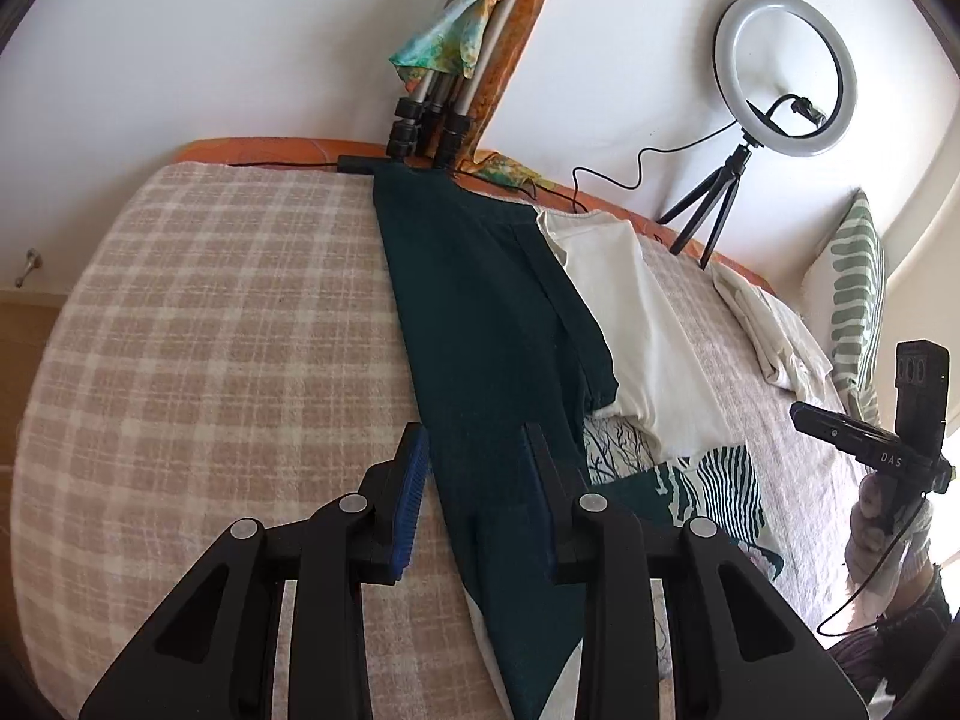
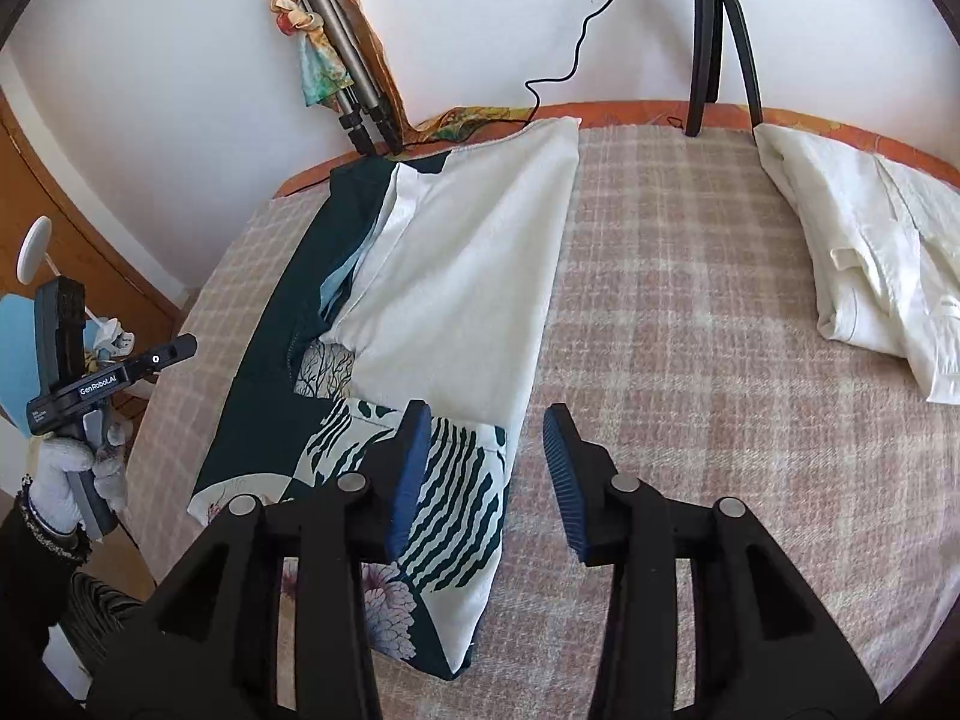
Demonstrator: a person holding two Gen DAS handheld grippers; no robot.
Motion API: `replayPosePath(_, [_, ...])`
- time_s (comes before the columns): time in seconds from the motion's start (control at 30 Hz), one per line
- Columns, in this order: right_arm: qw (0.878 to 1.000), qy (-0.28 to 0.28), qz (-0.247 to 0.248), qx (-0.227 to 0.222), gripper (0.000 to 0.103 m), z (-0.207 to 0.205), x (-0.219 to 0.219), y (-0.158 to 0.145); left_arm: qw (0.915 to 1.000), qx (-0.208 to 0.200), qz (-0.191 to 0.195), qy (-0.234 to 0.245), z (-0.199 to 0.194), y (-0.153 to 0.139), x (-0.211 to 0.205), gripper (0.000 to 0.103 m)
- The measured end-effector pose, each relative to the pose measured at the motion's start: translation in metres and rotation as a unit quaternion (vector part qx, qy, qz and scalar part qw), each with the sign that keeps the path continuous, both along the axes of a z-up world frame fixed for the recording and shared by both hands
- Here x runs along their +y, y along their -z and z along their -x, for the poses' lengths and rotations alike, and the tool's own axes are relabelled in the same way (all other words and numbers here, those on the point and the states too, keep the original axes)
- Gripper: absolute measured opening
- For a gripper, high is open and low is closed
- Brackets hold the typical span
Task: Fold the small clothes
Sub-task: 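Move both tools to the collar end and grasp the green collar edge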
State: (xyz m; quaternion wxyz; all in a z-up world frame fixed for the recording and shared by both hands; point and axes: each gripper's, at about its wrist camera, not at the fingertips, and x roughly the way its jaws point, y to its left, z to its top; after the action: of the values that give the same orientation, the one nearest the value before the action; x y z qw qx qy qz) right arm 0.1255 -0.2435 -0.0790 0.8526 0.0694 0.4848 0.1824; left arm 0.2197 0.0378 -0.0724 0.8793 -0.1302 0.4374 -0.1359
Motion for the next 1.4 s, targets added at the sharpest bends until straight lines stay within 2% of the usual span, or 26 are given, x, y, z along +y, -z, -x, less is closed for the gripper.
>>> replayPosePath(0.03, [1.000,0.001,0.002,-0.012,0.066,-0.007,-0.002,-0.003,1.0000,-0.003,-0.003,-0.002,-0.008,-0.003,0.002,0.032])
replayPosePath(0.13, [1.000,-0.003,0.013,-0.014,0.066,-0.040,-0.005,-0.005,0.9999,-0.004,-0.010,-0.004,-0.038,-0.007,0.007,0.045])
replayPosePath(0.27, [1.000,0.002,-0.015,0.012,0.066,-0.090,-0.015,0.003,0.9996,-0.002,-0.024,-0.014,-0.081,-0.002,0.014,0.045])
replayPosePath(0.4, [1.000,0.010,-0.020,0.022,0.066,-0.129,-0.015,0.014,0.9974,-0.009,-0.071,-0.011,-0.120,0.007,0.011,0.045])
replayPosePath(0.6, [0.999,0.002,-0.013,0.041,0.063,-0.177,-0.003,0.045,0.9967,0.006,-0.081,0.002,-0.170,0.033,0.008,0.045])
replayPosePath(0.67, [0.999,0.001,-0.009,0.045,0.060,-0.192,0.001,0.055,0.9963,0.010,-0.085,0.007,-0.181,0.041,0.004,0.045])
replayPosePath(0.87, [0.999,0.006,-0.015,0.045,0.060,-0.229,0.006,0.079,0.9947,0.013,-0.101,0.007,-0.212,0.055,-0.005,0.045])
replayPosePath(1.07, [0.999,-0.012,0.012,0.035,0.060,-0.252,0.015,0.092,0.9953,-0.001,-0.097,-0.004,-0.230,0.058,-0.004,0.045])
replayPosePath(1.23, [0.999,-0.007,-0.012,0.035,0.060,-0.268,0.014,0.101,0.9950,-0.015,-0.098,0.008,-0.233,0.061,-0.007,0.044])
replayPosePath(1.3, [0.999,-0.004,-0.021,0.038,0.056,-0.272,0.013,0.104,0.9948,-0.020,-0.099,0.016,-0.233,0.061,-0.010,0.037])
replayPosePath(1.4, [0.999,-0.018,-0.012,0.042,0.029,-0.276,0.019,0.105,0.9923,-0.030,-0.116,0.030,-0.232,0.062,-0.019,0.028])
